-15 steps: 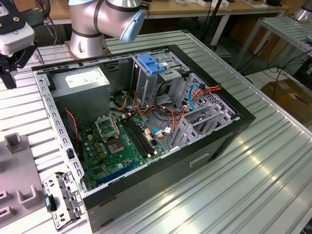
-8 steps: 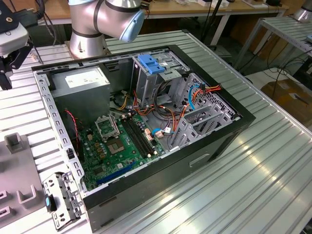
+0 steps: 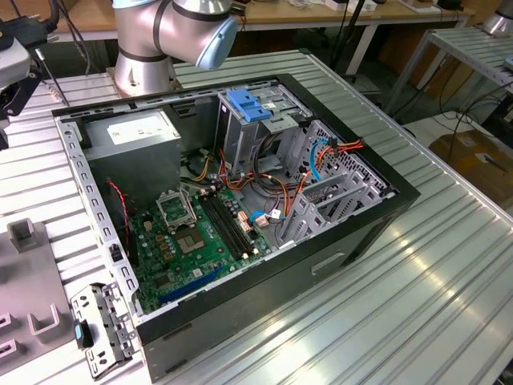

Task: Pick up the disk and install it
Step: 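Reach for the disk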

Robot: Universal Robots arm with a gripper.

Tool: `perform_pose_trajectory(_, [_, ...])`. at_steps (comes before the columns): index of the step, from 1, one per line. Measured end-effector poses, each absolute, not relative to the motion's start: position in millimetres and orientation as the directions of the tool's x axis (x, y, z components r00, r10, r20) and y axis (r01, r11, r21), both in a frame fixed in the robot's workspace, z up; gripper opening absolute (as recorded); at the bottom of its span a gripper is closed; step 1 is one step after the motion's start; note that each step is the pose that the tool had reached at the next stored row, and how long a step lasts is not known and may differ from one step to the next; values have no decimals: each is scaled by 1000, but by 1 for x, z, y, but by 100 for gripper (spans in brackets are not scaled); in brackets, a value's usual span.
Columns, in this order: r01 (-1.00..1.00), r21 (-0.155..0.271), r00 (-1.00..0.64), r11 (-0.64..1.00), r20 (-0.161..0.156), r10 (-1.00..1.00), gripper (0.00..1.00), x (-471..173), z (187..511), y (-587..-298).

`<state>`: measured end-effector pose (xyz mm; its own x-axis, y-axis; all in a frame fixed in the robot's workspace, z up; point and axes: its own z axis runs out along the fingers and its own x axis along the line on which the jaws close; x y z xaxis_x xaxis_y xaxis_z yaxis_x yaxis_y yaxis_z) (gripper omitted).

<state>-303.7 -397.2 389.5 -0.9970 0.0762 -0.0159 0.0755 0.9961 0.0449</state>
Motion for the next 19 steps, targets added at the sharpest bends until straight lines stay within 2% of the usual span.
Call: perform_pose_trajectory(19, [75, 45, -997, 996, -14, 76, 11, -331, 389, -397])
